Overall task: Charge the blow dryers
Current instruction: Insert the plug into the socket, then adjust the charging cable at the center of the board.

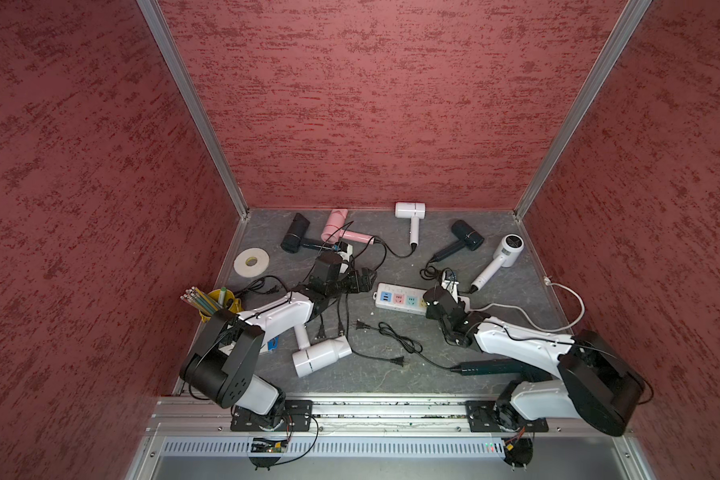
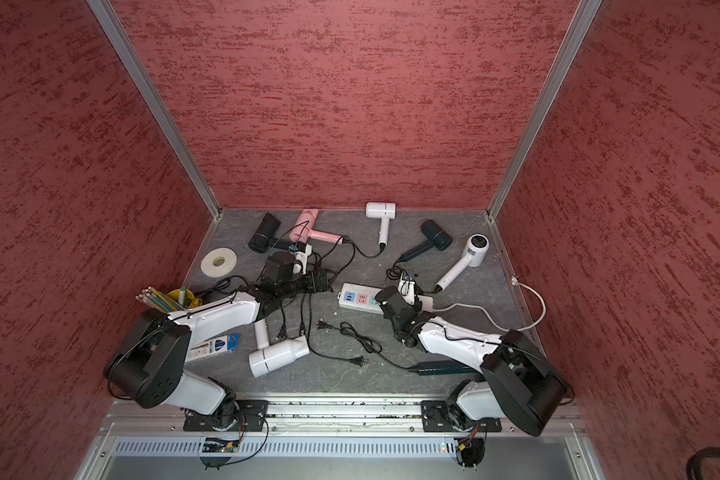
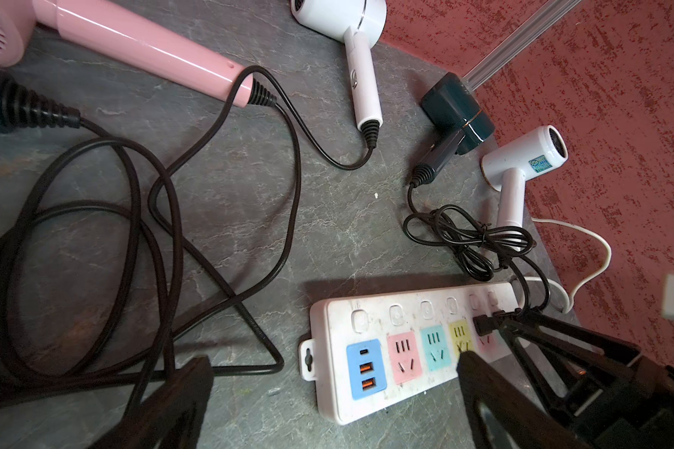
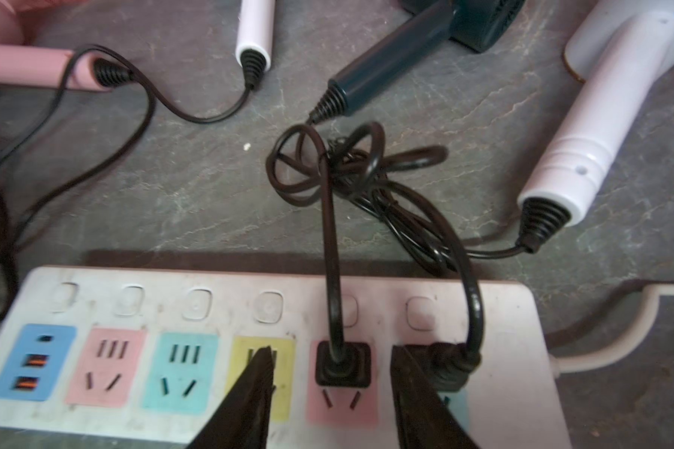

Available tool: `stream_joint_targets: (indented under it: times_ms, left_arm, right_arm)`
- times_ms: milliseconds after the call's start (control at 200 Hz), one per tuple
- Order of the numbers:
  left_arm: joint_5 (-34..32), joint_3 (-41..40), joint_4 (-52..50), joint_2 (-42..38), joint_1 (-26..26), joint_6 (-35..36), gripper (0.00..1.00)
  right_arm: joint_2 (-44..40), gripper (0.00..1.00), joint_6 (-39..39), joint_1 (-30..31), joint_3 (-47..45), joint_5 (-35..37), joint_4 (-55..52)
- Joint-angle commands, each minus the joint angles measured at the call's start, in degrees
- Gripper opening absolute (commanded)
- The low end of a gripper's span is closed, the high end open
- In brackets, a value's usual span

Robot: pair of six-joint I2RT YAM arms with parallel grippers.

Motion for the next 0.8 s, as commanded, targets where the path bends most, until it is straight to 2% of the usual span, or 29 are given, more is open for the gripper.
stream_joint_targets:
  times_ms: [0, 140, 245, 416, 486, 631, 796]
  left_arm:
    - [0.04, 0.9, -0.86, -1.41, -0.27, 0.33, 1.0]
    - [-0.34, 0.65, -1.05, -2.42, -0.27, 0.5, 1.0]
    - [-1.34, -0.29, -0.47, -3.88, -0.24, 0.73, 1.0]
    - [-3.78, -4.5, 3.3, -9.33, -0.44, 1.46, 1.0]
    - [-5.66, -5.99, 4.06, -11.91, -0.69, 2.31, 1.0]
    - [-8.76, -8.65, 5.58, -16.33, -1.04, 3.38, 1.0]
    - [-12.43, -10.56, 6.43, -18.76, -1.34, 3.87, 1.0]
  right_arm:
    - [-3.56, 0.52, -1.12, -0.43, 1.83, -2.99, -4.07]
    - [-7.02, 0.56, -1.53, -1.44, 2.66, -6.31, -5.57]
    - [-9.96, 0.63, -2.45, -2.72, 2.78, -10.33, -5.19]
    - [-14.7, 0.85, -5.21, -4.45, 3.41, -18.49, -4.33]
    - [-16.1, 0.99, -6.44, -4.43, 3.92, -22.49, -4.27]
    - [-18.84, 1.0, -6.21, -4.43, 3.08, -26.87, -3.38]
    - [-19.34, 1.0, -0.97, -4.5, 1.78, -24.75, -1.32]
